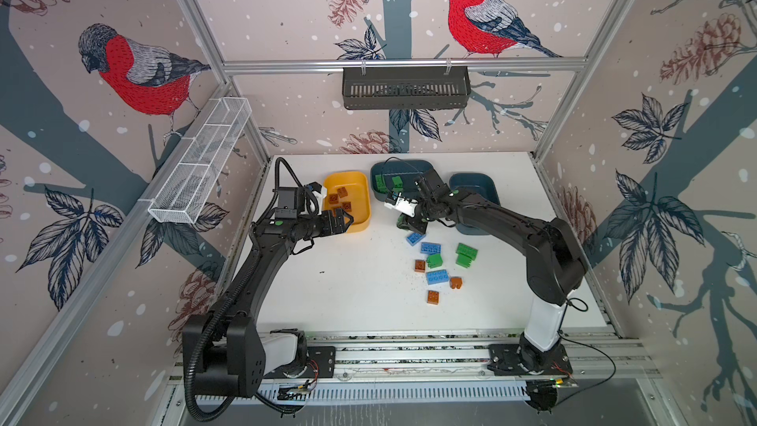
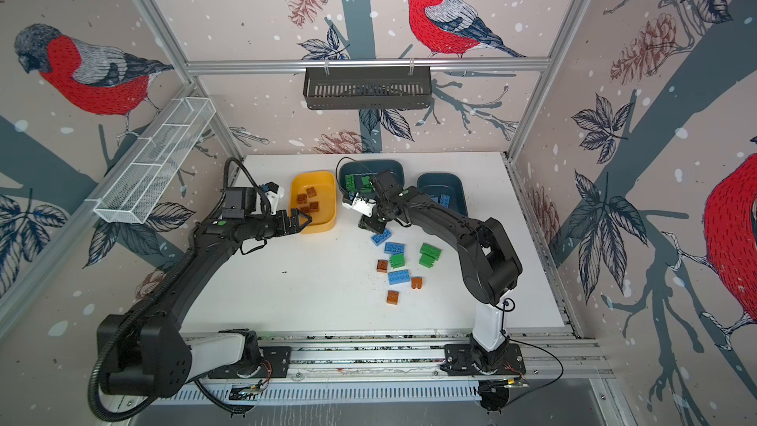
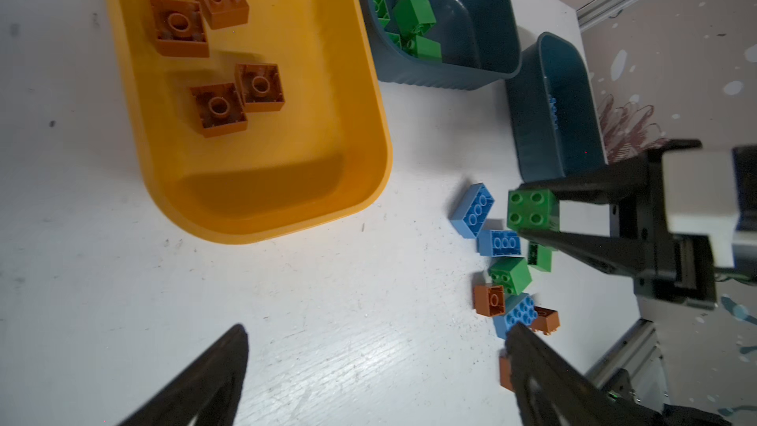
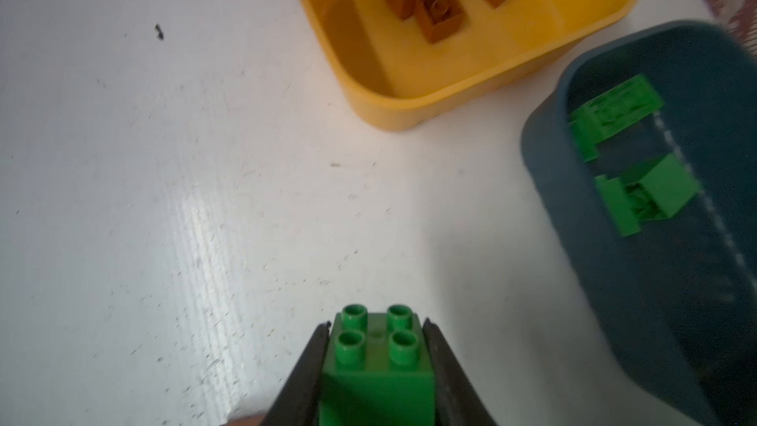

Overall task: Sort the legos into containers by color
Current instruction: 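Carry the green brick into the middle teal tub and release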

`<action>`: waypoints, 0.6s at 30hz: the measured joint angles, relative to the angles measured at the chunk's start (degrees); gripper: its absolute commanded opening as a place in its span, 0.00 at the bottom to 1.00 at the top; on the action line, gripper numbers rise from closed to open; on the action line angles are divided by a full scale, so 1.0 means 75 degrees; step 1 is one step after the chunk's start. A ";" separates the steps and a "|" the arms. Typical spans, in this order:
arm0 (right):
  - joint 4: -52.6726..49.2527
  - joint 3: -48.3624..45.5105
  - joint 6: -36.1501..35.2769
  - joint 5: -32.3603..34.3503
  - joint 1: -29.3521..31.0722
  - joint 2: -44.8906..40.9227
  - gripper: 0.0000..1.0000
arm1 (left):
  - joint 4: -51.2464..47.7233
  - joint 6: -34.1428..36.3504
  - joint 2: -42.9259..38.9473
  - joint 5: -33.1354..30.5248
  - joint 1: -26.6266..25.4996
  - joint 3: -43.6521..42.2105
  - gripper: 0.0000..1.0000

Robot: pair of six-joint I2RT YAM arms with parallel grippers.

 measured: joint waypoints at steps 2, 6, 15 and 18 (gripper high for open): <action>0.0332 0.0478 0.0251 0.0017 -0.0137 0.0300 0.23 | 0.0146 -0.0090 0.0067 0.0207 0.0000 0.0000 0.97; 0.0863 0.1454 0.0740 0.0102 -0.0344 0.1131 0.23 | 0.0478 -0.0391 0.0082 0.0516 0.0000 0.0000 0.97; 0.1658 0.3075 0.1440 0.0391 -0.0670 0.2903 0.25 | 0.0758 -0.0612 0.0082 0.0740 0.0000 -0.0099 0.97; 0.1807 0.3483 0.1609 0.0405 -0.0746 0.3354 0.30 | 0.0761 -0.0618 0.0108 0.0746 0.0000 -0.0114 0.97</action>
